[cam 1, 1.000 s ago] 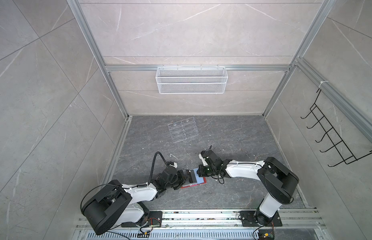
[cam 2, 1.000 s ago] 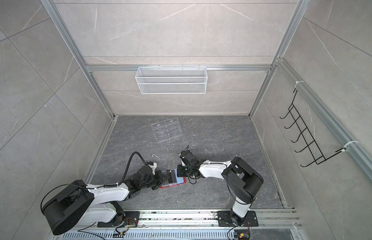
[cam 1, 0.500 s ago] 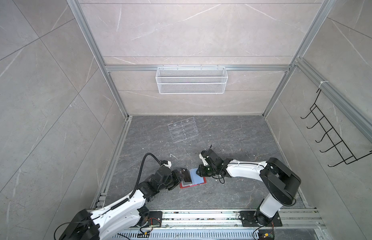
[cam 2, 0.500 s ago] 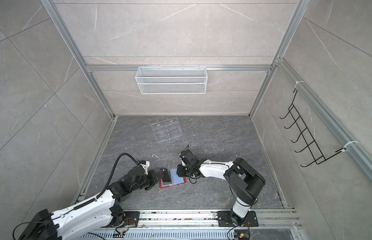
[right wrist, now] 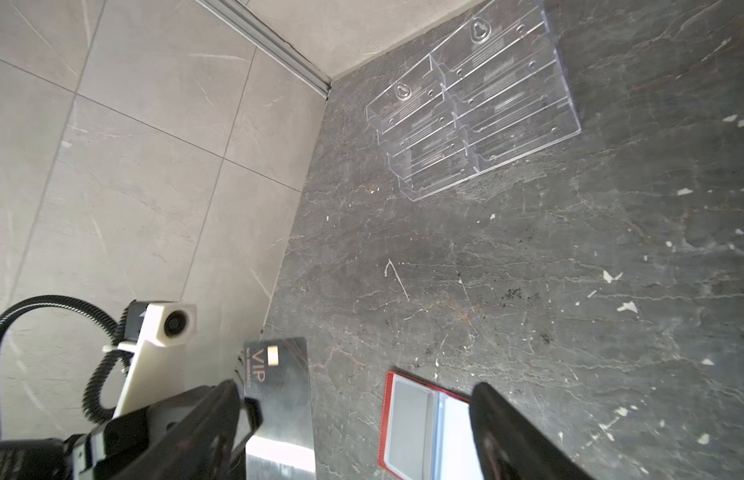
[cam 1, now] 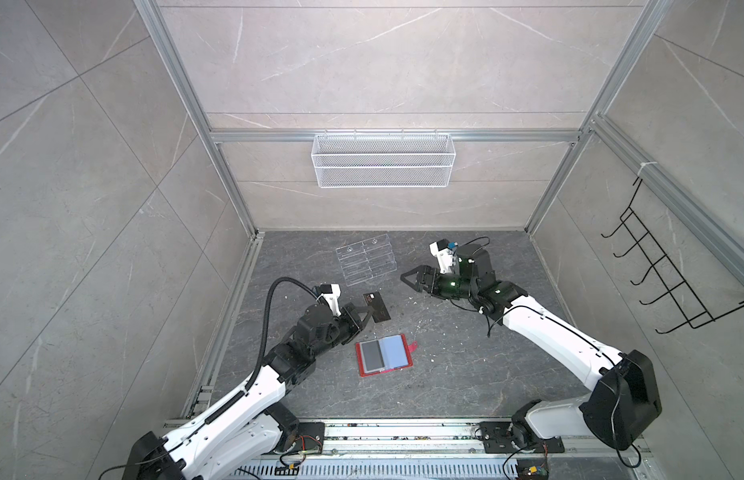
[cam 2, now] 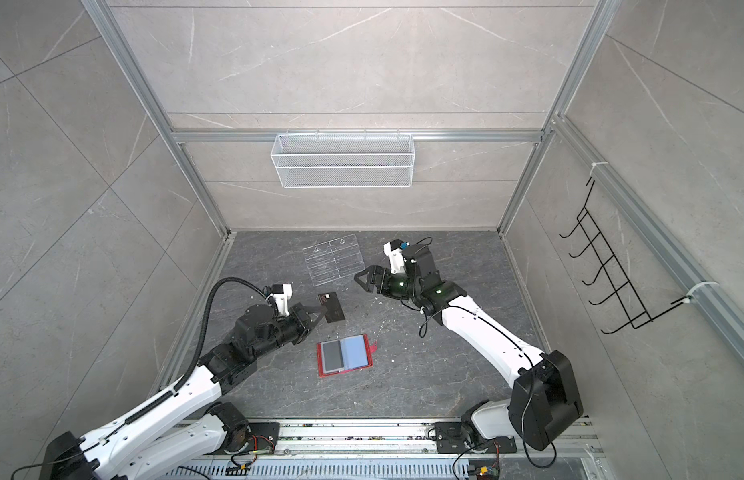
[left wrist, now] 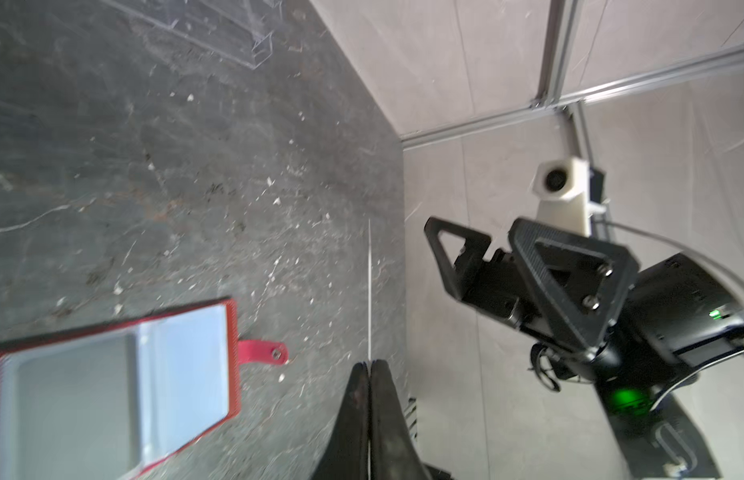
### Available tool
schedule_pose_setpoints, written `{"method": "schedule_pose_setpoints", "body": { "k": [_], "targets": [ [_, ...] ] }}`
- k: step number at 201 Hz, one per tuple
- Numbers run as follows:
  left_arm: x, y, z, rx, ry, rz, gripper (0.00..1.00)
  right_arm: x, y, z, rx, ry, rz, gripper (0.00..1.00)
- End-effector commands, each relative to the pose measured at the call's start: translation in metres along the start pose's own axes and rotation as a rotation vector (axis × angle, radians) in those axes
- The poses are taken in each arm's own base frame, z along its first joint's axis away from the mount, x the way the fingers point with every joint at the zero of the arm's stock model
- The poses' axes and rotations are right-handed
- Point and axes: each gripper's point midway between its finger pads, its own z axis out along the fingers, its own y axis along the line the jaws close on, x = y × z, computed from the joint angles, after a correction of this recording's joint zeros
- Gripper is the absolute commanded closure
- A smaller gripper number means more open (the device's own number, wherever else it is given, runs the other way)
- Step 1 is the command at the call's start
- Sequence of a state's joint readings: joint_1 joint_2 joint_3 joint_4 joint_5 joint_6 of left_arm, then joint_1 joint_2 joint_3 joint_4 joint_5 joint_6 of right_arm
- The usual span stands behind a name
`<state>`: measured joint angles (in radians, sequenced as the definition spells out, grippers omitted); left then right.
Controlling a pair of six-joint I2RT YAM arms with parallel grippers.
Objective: Take the credit cards out of the card holder
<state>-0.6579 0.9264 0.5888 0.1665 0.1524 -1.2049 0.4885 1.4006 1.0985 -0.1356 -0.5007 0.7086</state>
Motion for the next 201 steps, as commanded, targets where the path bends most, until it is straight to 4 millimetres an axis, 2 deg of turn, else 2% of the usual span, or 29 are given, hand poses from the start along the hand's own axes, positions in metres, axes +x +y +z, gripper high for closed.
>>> {"method": "schedule_pose_setpoints", "body": {
  "k": [1, 36, 82, 106, 163, 201],
  "targets": [
    [-0.018, -0.072, 0.004, 0.268, -0.003, 0.008, 1.0, 0.008, 0.018, -0.005, -0.133, 0.049, 0.028, 0.13],
    [-0.016, -0.091, 0.016, 0.365, 0.038, -0.015, 1.0, 0.009, 0.025, -0.002, -0.237, 0.04, 0.039, 0.17],
    [-0.013, -0.083, 0.02, 0.365, 0.051, -0.032, 1.0, 0.009, 0.033, 0.002, -0.356, 0.02, 0.067, 0.27],
    [-0.012, -0.081, 0.021, 0.366, 0.054, -0.032, 1.0, 0.01, 0.037, 0.004, -0.398, 0.026, 0.077, 0.38],
    [-0.008, -0.074, 0.028, 0.352, 0.073, -0.044, 1.0, 0.008, 0.043, 0.001, -0.439, 0.02, 0.085, 0.71],
    [-0.006, -0.067, 0.034, 0.337, 0.081, -0.047, 1.0, 0.009, 0.051, -0.003, -0.49, 0.029, 0.1, 0.88]
  ]
}}
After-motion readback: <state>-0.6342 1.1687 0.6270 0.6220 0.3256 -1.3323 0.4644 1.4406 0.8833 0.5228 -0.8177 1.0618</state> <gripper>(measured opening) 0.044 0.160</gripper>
